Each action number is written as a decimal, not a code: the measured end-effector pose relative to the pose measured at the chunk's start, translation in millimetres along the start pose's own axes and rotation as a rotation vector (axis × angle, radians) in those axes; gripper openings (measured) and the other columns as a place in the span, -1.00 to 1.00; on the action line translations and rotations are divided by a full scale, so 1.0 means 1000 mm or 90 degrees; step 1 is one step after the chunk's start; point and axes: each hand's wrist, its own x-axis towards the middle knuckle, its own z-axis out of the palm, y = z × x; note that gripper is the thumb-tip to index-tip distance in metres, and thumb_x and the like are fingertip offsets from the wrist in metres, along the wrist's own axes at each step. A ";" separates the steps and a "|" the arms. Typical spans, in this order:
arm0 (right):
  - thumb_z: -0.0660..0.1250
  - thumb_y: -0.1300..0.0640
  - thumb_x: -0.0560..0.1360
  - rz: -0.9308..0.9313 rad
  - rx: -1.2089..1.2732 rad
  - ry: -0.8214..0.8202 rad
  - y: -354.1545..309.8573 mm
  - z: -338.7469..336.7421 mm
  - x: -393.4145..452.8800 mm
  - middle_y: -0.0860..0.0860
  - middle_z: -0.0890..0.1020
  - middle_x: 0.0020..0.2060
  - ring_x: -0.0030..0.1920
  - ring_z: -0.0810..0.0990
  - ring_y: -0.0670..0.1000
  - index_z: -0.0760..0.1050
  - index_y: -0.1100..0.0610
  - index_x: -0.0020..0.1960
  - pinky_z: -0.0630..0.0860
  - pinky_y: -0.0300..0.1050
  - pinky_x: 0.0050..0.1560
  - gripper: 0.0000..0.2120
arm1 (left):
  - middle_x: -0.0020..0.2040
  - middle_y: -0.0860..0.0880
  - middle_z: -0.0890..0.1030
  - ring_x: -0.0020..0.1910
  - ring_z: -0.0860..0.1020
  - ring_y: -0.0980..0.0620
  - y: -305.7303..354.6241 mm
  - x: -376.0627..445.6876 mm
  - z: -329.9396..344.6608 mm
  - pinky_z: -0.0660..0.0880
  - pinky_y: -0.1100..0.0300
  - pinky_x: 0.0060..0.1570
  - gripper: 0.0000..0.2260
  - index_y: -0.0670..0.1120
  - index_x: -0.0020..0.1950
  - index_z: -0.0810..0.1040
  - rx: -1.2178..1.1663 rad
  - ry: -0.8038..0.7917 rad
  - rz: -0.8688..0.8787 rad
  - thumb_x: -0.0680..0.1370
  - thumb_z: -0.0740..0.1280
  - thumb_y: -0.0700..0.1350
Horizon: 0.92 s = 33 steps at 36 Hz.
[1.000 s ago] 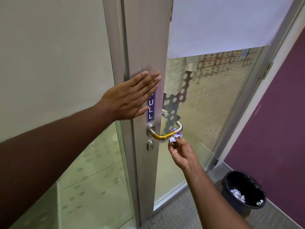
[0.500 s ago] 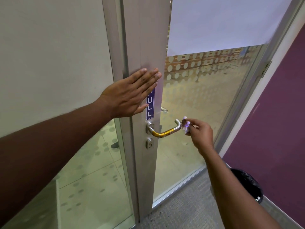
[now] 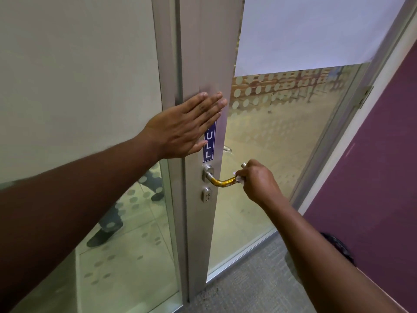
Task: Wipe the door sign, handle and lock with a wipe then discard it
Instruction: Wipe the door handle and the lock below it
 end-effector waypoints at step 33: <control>0.40 0.27 0.53 -0.102 0.006 0.052 0.013 0.008 -0.011 0.06 0.61 -0.03 0.19 0.62 0.16 0.71 0.11 0.06 0.61 0.06 -0.06 -0.83 | 0.63 -0.36 -0.14 0.64 -0.11 -0.30 0.002 -0.001 0.005 -0.05 -0.10 0.63 -0.31 -0.33 0.62 -0.19 0.015 0.035 0.010 0.67 -0.33 0.17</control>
